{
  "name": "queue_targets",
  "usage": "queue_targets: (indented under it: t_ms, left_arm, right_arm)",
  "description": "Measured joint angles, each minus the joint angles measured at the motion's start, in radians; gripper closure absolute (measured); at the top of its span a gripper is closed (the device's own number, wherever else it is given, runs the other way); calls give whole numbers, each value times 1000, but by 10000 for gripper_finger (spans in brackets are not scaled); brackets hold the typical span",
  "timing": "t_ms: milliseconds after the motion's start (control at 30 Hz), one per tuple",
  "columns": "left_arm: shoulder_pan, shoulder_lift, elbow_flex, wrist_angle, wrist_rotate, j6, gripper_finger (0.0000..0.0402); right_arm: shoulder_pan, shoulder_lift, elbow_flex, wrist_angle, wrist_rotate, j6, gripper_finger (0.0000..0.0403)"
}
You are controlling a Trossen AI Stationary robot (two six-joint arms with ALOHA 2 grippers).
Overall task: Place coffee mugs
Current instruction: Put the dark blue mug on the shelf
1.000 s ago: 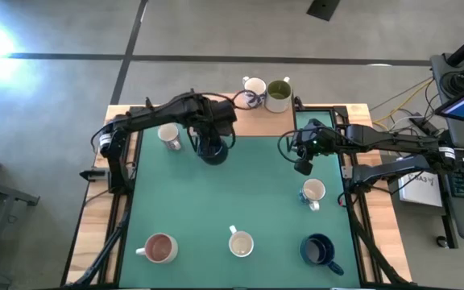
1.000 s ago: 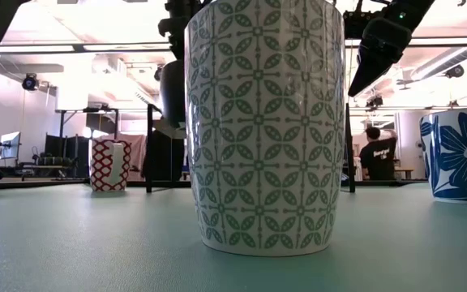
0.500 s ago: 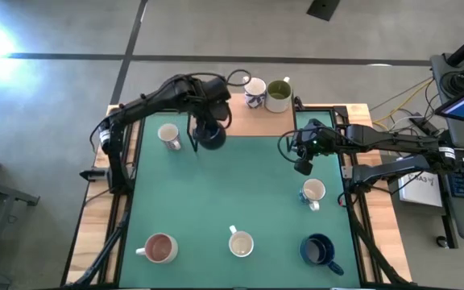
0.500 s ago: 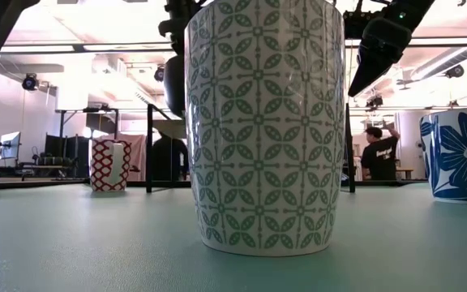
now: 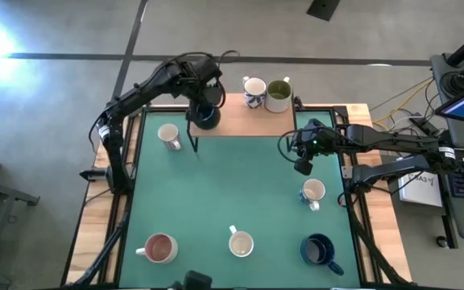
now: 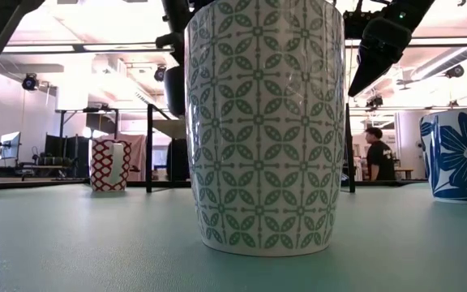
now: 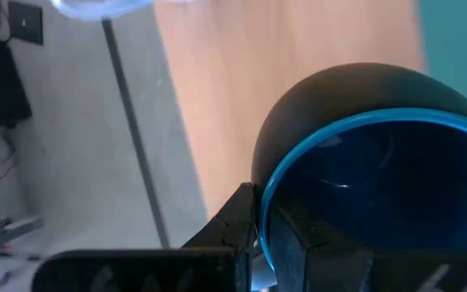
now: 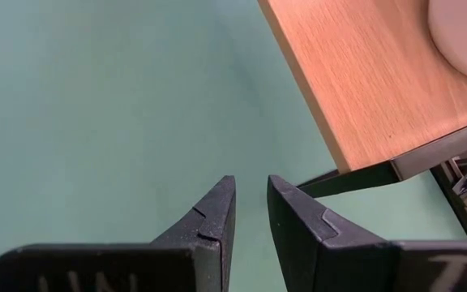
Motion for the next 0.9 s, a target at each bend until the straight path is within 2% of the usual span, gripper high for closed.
queue_targets:
  t_ms: [300, 633, 900]
  left_arm:
    - [80, 0, -14, 36, 12, 25, 396]
    - [107, -1, -22, 49, 24, 19, 396]
    - [151, 66, -5, 71, 9, -15, 384]
  right_arm:
    - [0, 0, 0, 0, 0, 0, 339]
    - [0, 0, 0, 0, 0, 0, 339]
    - [0, 0, 0, 0, 0, 0, 339]
